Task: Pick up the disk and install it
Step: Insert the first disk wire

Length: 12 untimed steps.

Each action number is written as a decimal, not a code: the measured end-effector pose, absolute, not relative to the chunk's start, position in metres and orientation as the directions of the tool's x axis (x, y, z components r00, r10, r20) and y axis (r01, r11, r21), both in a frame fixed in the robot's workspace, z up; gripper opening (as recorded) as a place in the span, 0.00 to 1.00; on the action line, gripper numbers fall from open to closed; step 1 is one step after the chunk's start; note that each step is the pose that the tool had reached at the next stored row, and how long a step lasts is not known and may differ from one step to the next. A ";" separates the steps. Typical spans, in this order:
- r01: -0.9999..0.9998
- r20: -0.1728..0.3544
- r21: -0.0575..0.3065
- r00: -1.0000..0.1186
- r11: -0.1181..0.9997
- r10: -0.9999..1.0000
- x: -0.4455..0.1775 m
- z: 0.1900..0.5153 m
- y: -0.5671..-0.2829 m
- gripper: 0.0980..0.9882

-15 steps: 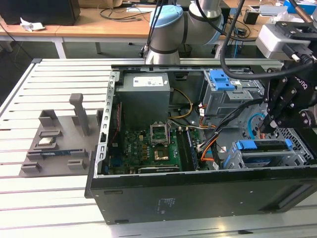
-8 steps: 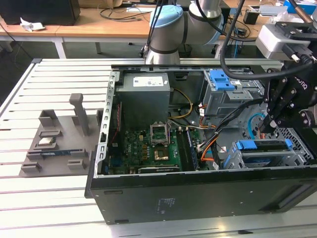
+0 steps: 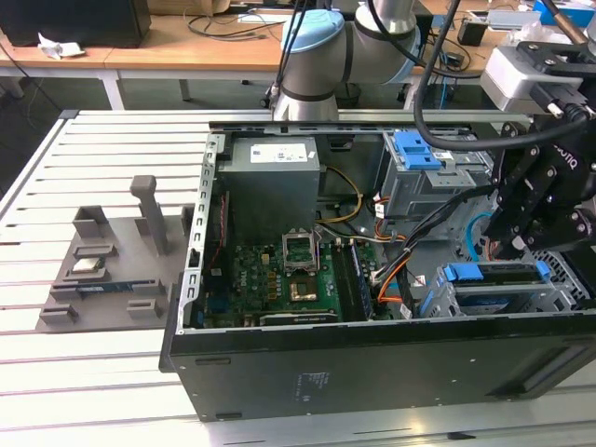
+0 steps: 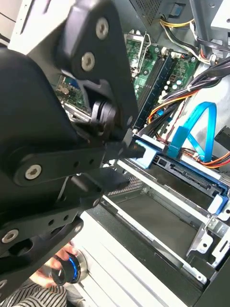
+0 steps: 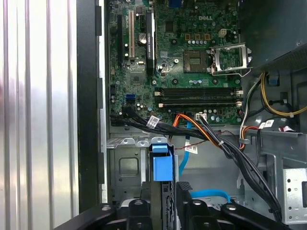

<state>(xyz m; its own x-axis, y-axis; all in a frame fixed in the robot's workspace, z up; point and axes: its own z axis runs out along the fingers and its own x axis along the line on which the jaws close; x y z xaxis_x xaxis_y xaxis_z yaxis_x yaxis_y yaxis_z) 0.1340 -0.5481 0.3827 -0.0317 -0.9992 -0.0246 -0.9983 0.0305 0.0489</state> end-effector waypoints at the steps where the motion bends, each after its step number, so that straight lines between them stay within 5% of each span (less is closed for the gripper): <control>1: -0.998 -0.025 0.049 -0.032 0.030 -0.999 0.134 0.383 -0.548 0.30; 12: -0.998 -0.024 0.053 -0.032 0.030 -0.999 0.178 0.386 -0.528 0.30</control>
